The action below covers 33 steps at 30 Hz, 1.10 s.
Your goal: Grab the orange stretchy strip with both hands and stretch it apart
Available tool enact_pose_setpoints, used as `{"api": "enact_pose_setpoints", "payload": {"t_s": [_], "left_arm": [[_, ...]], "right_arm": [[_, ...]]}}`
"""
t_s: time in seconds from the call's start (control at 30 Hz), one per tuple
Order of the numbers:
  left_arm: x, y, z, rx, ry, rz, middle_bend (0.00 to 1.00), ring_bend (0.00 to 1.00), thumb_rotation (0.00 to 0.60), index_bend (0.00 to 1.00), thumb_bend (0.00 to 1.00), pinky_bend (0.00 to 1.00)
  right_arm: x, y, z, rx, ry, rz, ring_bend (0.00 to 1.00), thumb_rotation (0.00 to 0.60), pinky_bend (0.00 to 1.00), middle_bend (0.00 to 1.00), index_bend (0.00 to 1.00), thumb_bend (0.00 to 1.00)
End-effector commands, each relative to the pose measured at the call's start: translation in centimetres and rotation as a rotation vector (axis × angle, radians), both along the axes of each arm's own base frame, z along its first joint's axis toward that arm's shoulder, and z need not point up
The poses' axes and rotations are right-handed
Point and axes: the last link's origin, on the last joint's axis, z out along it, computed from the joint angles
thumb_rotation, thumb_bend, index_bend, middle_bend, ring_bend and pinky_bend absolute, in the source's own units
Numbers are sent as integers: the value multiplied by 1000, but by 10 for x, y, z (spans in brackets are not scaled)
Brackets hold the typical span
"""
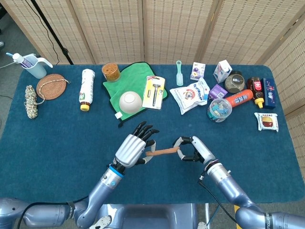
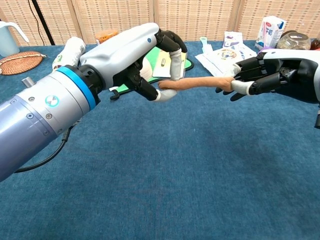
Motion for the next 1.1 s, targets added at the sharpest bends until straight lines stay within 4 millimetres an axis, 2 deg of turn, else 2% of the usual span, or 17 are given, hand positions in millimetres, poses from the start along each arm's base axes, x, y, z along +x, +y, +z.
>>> {"api": "enact_pose_setpoints", "payload": {"t_s": [0.03, 0.3, 0.53, 1.1], "left_arm": [[1, 0, 0, 3, -4, 1, 260, 152, 600, 709, 330, 10], [2, 3, 1, 1, -10, 13, 287, 168, 600, 786, 354, 14], [2, 6, 4, -7, -6, 23, 288, 168, 600, 796, 354, 14], [3, 10, 12, -9, -3, 29, 305, 168, 600, 844, 380, 14]], "right_arm": [[0, 0, 2, -5, -8, -4, 279, 600, 212, 348, 657, 545], [-3, -2, 9, -12, -37, -28, 291, 600, 212, 351, 658, 544], [-8, -3, 11, -10, -24, -40, 308, 600, 212, 369, 670, 544], [-6, -4, 11, -20, 9, -28, 373, 600, 212, 490, 712, 554]]}}
